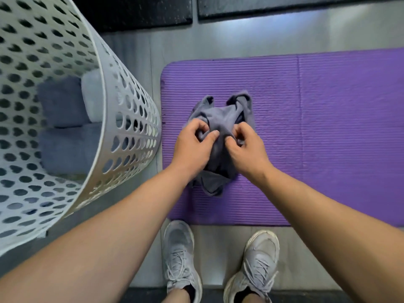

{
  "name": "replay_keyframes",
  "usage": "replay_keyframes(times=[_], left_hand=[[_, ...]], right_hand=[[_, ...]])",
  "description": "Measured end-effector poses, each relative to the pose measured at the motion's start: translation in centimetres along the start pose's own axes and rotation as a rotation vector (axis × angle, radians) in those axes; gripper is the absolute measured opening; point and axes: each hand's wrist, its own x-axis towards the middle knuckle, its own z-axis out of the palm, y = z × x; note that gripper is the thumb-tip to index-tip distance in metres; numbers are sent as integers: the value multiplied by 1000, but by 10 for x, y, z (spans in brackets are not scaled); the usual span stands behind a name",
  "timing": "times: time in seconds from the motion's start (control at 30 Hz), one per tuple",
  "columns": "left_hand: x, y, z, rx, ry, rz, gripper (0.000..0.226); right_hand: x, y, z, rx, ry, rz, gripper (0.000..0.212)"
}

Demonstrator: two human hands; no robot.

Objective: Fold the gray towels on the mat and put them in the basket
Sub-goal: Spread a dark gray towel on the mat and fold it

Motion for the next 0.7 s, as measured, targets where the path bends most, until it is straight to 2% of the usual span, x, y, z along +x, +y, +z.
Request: replay_keyframes(times=[0.13, 0.17, 0.23, 0.33, 0.4, 0.53, 0.7], left_hand=[[-36, 62, -12, -159, -14, -22, 29], [-45, 78, -15, -211, -25, -33, 28], [-60, 108, -21, -281, -84, -36, 24], [-79, 141, -25, -188, -181, 1, 22], [-87, 162, -27, -105, -199, 2, 25], [-104, 213, -28, -269, -268, -9, 22], [-120, 254, -31, -343, -387, 33, 18]], right_hand=[[-41, -48, -45, 297, 38, 64, 12], [-52, -61, -59, 340, 21, 55, 16], [-73, -79, -86, 370, -45, 53, 42], [-100, -103, -121, 379, -80, 88, 59], [-114, -116, -139, 424, -58, 106, 50], [-136, -141, -171, 434, 13, 116, 45], [-159, -162, -203, 441, 118, 120, 34]])
